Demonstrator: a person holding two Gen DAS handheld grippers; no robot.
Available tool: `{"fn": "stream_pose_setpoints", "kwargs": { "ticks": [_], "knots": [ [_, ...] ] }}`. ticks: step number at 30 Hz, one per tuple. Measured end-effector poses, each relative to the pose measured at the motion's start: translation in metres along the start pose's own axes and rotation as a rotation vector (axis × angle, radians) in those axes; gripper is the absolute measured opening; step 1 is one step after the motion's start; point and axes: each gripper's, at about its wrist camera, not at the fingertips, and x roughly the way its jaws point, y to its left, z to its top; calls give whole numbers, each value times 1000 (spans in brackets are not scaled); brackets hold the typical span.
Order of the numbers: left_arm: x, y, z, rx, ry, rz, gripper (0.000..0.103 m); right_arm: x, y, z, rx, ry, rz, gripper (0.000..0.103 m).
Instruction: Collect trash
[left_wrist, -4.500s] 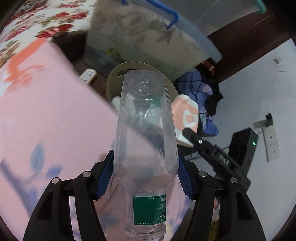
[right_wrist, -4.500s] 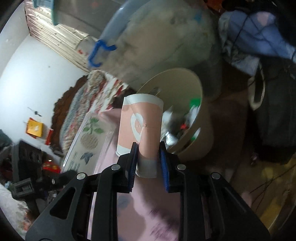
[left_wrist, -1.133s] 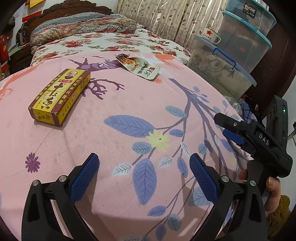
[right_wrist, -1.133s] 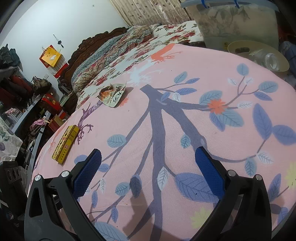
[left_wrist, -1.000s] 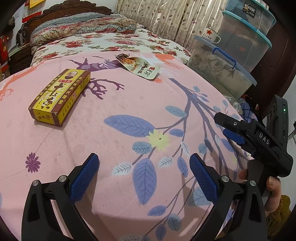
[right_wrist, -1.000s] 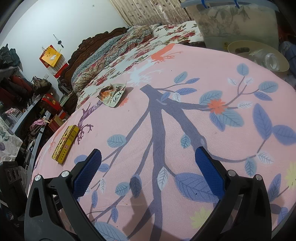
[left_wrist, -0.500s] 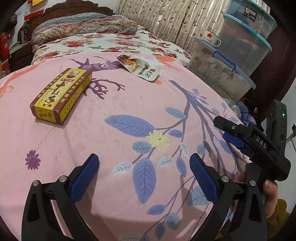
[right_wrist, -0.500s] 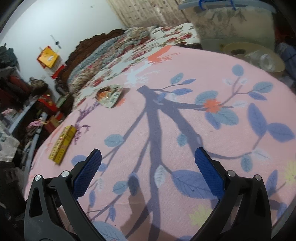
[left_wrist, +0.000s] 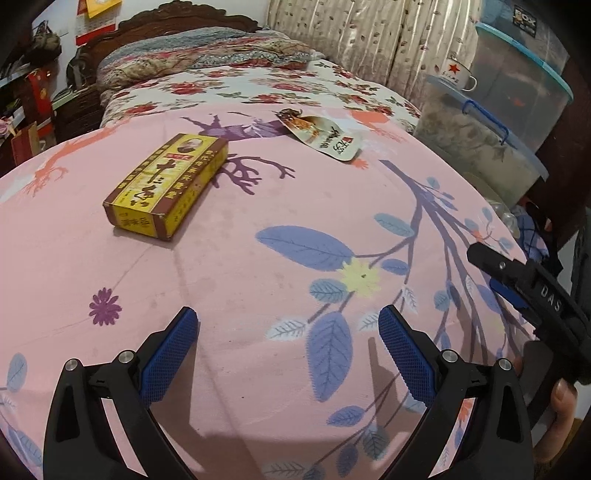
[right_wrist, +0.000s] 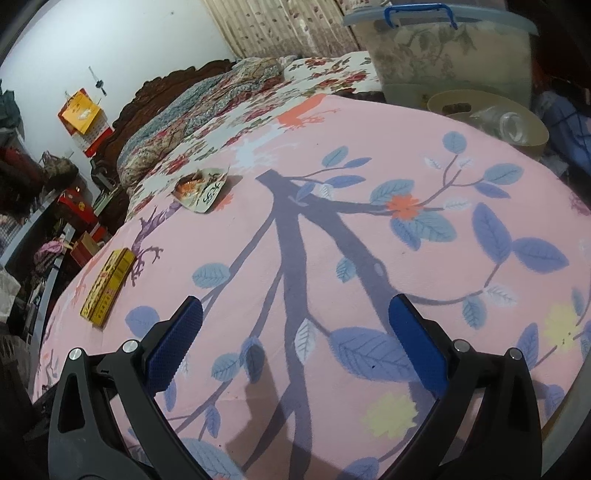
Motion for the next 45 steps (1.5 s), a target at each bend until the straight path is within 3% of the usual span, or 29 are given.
{"fn": "stream_pose_setpoints", "kwargs": {
  "ticks": [26, 45],
  "knots": [
    [0, -3, -2, 3, 1, 24, 94, -1, 1, -2, -12, 0, 9, 100],
    [-9, -2, -4, -2, -45, 54, 94, -6, 10, -3, -53, -18, -6, 100]
  ]
}}
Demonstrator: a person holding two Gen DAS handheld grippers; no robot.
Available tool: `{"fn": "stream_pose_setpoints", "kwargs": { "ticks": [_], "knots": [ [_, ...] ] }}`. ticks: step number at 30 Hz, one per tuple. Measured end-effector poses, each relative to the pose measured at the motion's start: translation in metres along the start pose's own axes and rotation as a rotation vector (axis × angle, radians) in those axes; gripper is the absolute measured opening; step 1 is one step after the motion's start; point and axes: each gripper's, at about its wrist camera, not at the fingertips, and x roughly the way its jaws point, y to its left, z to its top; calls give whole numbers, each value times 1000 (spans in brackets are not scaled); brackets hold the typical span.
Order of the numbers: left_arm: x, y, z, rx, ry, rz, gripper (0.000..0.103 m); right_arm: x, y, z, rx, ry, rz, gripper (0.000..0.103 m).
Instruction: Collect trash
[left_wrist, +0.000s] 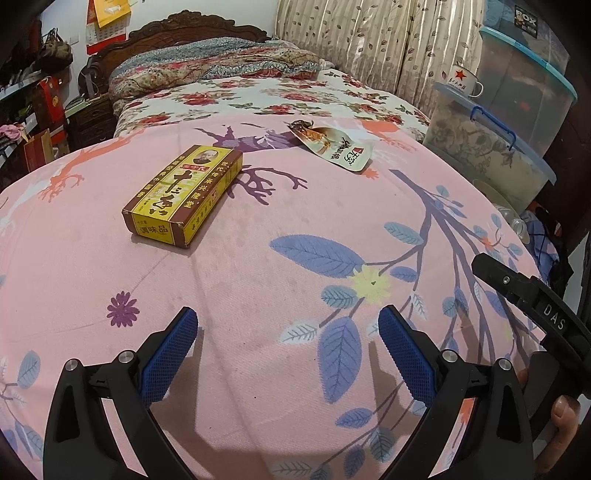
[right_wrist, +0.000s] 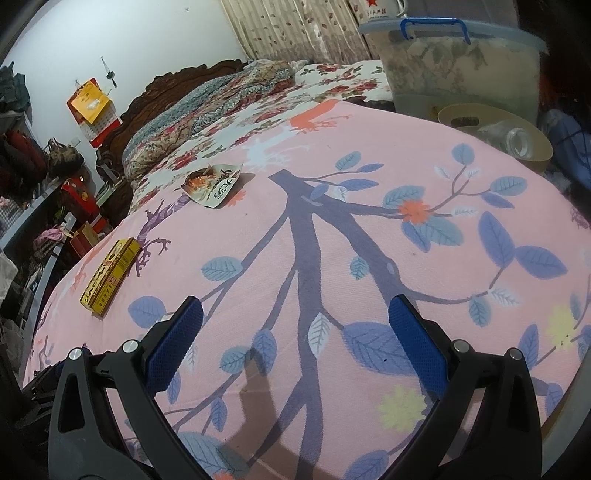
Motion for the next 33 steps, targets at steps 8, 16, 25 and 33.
{"fn": "stream_pose_setpoints", "kwargs": {
  "ticks": [8, 16, 25, 33],
  "knots": [
    [-2, -1, 0, 12, -8, 6, 94, 0, 1, 0, -3, -1, -1, 100],
    [-1, -2, 0, 10, -3, 5, 94, 0, 1, -1, 2, 1, 3, 100],
    [0, -2, -1, 6, -1, 13, 94, 0, 2, -2, 13, 3, 15, 100],
    [-1, -3, -1, 8, -3, 11, 94, 0, 1, -3, 14, 3, 14, 100]
  ]
}}
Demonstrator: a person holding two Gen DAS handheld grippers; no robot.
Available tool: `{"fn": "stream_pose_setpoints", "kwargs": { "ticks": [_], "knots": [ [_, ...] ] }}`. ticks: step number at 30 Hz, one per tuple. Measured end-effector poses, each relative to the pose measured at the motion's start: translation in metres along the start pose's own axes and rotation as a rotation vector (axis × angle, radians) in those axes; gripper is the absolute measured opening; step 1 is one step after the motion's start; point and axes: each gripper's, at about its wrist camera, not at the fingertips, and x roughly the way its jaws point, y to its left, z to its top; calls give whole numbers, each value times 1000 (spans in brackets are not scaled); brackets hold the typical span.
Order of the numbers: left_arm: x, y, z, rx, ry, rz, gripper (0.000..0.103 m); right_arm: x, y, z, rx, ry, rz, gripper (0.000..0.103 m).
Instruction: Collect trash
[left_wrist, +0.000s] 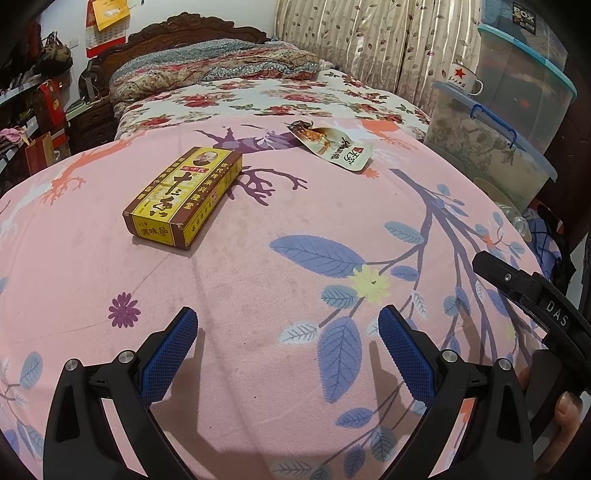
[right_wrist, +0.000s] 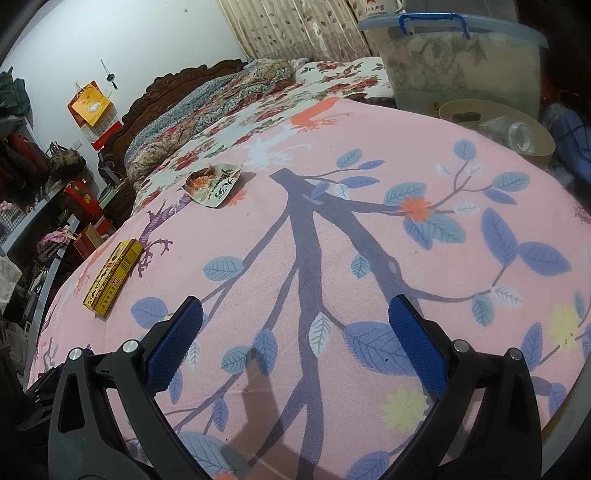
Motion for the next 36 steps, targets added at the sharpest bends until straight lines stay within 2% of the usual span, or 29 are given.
{"fn": "stream_pose_setpoints", "kwargs": {
  "ticks": [19, 23, 24, 25, 27, 30, 36],
  "knots": [
    [-5, -2, 4, 32, -22, -18, 94, 3, -2, -3, 4, 5, 16, 100],
    [-14, 14, 22, 20, -60, 17, 94, 3, -4, -2, 4, 8, 24, 100],
    [-16, 20, 28, 8, -69, 36, 94, 4, -4, -2, 8, 9, 29, 100],
    [-15, 30, 38, -8, -75, 91, 94, 4, -5, -2, 12, 10, 32, 100],
    [-7, 44, 52, -21, -49, 170, 94, 4, -6, -2, 15, 12, 39, 100],
    [13, 54, 70, -6, 1, 220, 94, 4, -6, -1, 14, 13, 44, 100],
    [48, 53, 84, 47, 51, 247, 94, 10, -4, 6, -9, 46, 42, 100]
  ]
}}
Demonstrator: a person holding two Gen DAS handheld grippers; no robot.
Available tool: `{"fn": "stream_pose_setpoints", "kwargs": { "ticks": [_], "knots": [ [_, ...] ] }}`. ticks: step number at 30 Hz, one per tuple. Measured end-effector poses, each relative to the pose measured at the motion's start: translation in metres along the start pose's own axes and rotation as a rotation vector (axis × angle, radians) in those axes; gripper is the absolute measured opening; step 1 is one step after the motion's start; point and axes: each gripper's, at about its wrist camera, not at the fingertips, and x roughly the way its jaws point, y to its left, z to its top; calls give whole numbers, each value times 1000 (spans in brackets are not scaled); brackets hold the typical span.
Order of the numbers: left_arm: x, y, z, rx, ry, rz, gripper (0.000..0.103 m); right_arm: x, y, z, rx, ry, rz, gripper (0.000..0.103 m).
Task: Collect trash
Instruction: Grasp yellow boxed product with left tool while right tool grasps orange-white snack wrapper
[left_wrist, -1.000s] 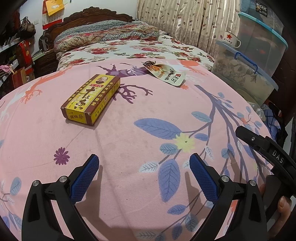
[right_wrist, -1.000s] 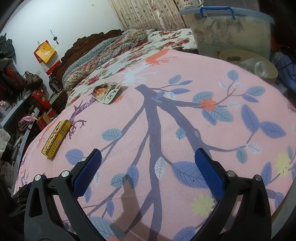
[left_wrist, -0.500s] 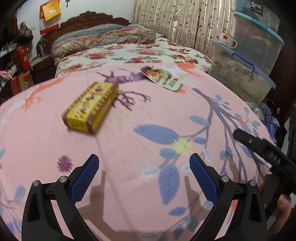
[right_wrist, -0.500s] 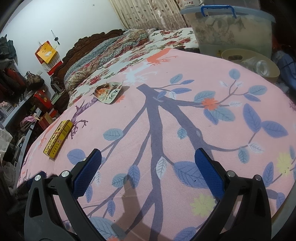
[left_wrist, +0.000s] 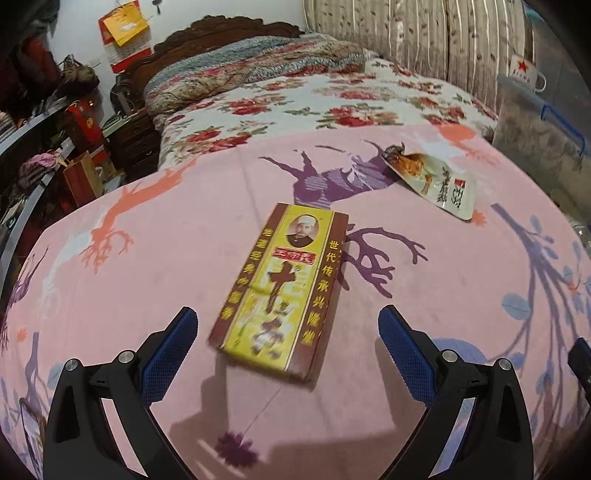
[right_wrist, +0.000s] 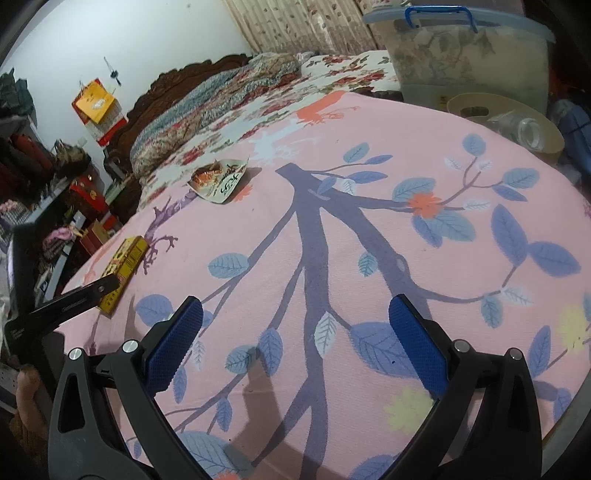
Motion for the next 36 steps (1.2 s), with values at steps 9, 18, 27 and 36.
{"fn": "stream_pose_setpoints", "kwargs": {
  "ticks": [9, 18, 27, 36],
  "knots": [
    [10, 10, -7, -62, -2, -57, 85, 60, 10, 91, 18, 74, 190, 93],
    [16, 19, -7, -113, 25, -131, 82, 162, 43, 146, -5, 120, 217, 84],
    [11, 20, -9, -130, -3, -136, 59, 187, 73, 142, -97, 241, 275, 12],
    [4, 9, -18, -80, 0, -124, 59, 114, 59, 58, -39, 280, 390, 10]
  ]
}}
